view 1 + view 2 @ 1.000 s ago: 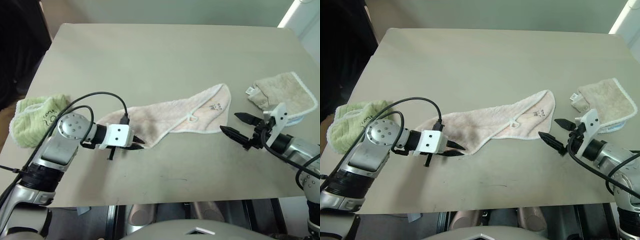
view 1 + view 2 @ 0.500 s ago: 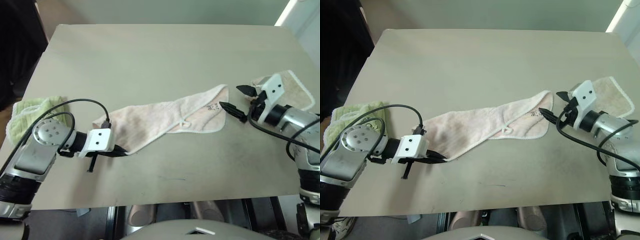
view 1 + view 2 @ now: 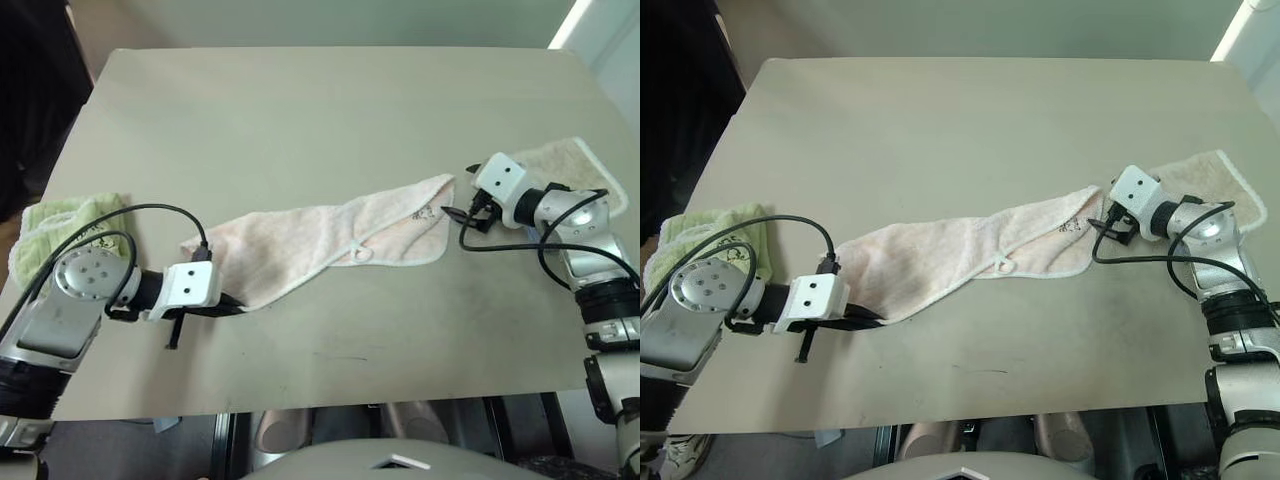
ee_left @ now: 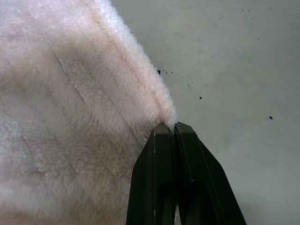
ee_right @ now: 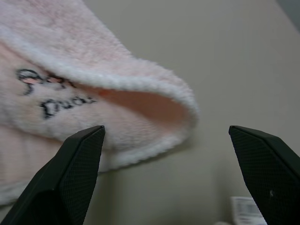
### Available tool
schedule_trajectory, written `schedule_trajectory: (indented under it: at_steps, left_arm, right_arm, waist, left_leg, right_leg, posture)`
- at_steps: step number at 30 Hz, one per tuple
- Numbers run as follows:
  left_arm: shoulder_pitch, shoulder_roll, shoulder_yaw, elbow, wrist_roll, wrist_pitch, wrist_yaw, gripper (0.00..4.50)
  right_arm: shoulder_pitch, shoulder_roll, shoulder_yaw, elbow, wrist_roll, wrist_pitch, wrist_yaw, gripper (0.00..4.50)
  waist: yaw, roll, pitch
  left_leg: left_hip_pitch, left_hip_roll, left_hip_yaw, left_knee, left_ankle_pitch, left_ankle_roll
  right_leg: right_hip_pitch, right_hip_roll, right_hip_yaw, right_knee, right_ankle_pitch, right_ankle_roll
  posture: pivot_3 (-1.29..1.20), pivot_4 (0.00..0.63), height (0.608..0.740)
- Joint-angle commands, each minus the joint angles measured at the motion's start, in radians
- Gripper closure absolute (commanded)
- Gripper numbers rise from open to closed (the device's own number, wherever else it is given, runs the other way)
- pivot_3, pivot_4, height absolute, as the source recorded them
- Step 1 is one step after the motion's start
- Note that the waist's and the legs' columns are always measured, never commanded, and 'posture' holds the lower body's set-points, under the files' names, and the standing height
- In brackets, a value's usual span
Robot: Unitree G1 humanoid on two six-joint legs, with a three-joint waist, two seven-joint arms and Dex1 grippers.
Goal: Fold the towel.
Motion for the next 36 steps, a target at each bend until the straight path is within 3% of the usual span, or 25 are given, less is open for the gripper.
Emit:
schedule_trajectory:
  at_steps: [1, 9, 10, 12, 23, 28, 36]
  left_arm:
    - [0.013, 0.010, 0.031, -0.033, -0.016, 0.010, 0.006, 4.49]
    - [0.022, 0.010, 0.037, -0.043, -0.016, 0.020, 0.012, 4.49]
    - [0.023, 0.010, 0.038, -0.045, -0.015, 0.021, 0.014, 4.50]
    - [0.029, 0.009, 0.040, -0.053, -0.016, 0.024, 0.020, 4.50]
    - [0.042, 0.002, 0.043, -0.062, -0.018, 0.028, 0.045, 4.50]
    - [-0.044, -0.045, 0.080, 0.003, -0.025, 0.026, 0.112, 4.50]
    - [-0.505, -0.212, 0.194, 0.412, 0.020, 0.027, 0.473, 4.50]
  right_arm:
    - [-0.057, 0.014, 0.002, 0.071, -0.051, -0.099, -0.039, 0.00]
    - [-0.133, 0.054, 0.031, 0.207, -0.141, -0.259, -0.072, 0.00]
    - [-0.135, 0.057, 0.030, 0.216, -0.144, -0.274, -0.078, 0.19]
    - [-0.134, 0.061, 0.022, 0.218, -0.141, -0.292, -0.081, 0.64]
    - [-0.044, 0.013, -0.007, 0.086, -0.110, -0.296, -0.043, 4.47]
    - [0.030, -0.040, -0.063, -0.035, -0.062, -0.220, -0.014, 4.47]
    - [-0.024, -0.132, -0.210, -0.114, 0.014, -0.076, -0.029, 4.47]
  waist:
    - [-0.002, 0.000, 0.000]
    - [-0.004, 0.000, 0.000]
    - [-0.004, 0.000, 0.000]
    - [-0.003, 0.000, 0.000]
    - [-0.003, 0.000, 0.000]
    - [0.002, 0.000, 0.000]
    - [0.007, 0.000, 0.000]
  left_leg:
    - [0.000, 0.000, 0.000, 0.000, 0.000, 0.000]
    - [0.000, 0.000, 0.000, 0.000, 0.000, 0.000]
    - [0.000, 0.000, 0.000, 0.000, 0.000, 0.000]
    - [0.000, 0.000, 0.000, 0.000, 0.000, 0.000]
    - [-0.001, 0.001, 0.000, 0.000, 0.000, -0.001]
    - [-0.001, 0.001, 0.000, 0.001, 0.000, -0.002]
    - [-0.001, 0.001, 0.000, 0.002, 0.006, -0.003]
  right_leg:
    - [0.000, 0.000, 0.000, 0.000, 0.000, 0.000]
    - [0.000, 0.000, 0.000, 0.000, 0.000, 0.000]
    - [0.000, 0.000, 0.000, 0.000, 0.000, 0.000]
    - [0.000, 0.000, -0.001, 0.000, 0.000, 0.000]
    - [0.000, 0.000, -0.001, -0.001, 0.000, 0.000]
    - [0.000, 0.000, -0.001, 0.000, 0.000, 0.000]
    - [0.001, 0.000, -0.001, -0.002, 0.006, -0.001]
  posture:
    - [0.00, 0.150, 0.740]
    - [0.00, 0.150, 0.740]
    - [0.00, 0.150, 0.740]
    - [0.00, 0.150, 0.740]
    - [0.00, 0.150, 0.740]
    - [0.00, 0.150, 0.740]
    - [0.00, 0.150, 0.740]
